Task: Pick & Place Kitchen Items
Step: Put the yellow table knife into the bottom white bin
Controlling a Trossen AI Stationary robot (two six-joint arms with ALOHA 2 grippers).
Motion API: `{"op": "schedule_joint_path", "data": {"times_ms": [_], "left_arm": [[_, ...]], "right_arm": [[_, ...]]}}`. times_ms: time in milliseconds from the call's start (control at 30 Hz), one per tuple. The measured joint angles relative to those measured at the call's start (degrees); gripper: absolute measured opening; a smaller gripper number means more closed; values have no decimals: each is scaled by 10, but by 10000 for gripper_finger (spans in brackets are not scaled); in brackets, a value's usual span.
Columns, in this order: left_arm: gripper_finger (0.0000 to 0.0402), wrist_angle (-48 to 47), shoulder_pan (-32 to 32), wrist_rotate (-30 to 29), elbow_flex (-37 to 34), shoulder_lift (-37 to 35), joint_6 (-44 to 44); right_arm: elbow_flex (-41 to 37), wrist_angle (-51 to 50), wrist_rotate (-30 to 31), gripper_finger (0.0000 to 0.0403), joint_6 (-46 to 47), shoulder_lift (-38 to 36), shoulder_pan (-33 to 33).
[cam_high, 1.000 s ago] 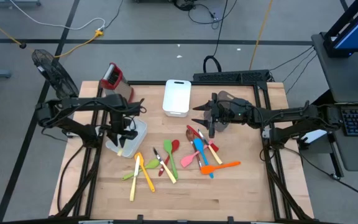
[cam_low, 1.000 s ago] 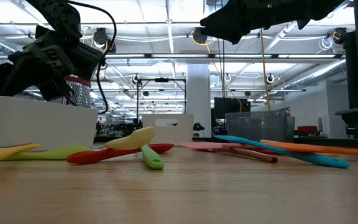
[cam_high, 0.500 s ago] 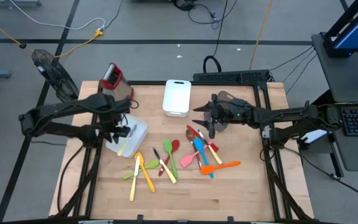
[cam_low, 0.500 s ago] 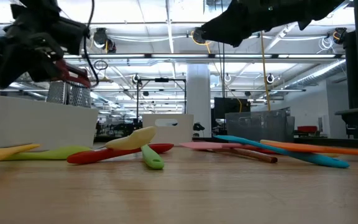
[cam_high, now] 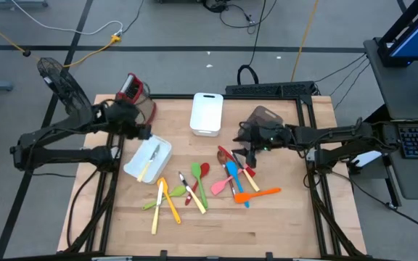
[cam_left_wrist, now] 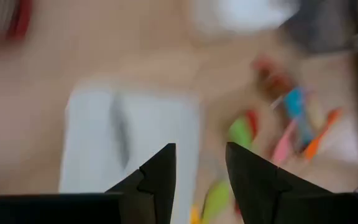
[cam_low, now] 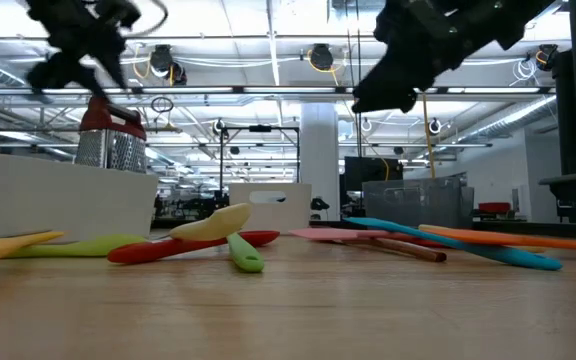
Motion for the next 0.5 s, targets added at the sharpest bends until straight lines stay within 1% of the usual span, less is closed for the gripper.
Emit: {"op": "schedule_joint_path", "data": {"times_ms": [133, 267, 367, 500], "left_arm": [[145, 128, -18, -39, 0, -15, 119], [145, 219, -32, -76, 0, -14, 211], [145, 249, -38, -109, 0, -13, 247], [145, 252, -38, -135, 0, -13, 268]], "right_arm": [[0, -83, 0, 212, 12, -17, 25], [0, -161, -8, 212, 69, -36, 58], [0, -214, -46, 212, 128, -45, 82], [0, -251, -104, 212, 196, -45, 115]]}}
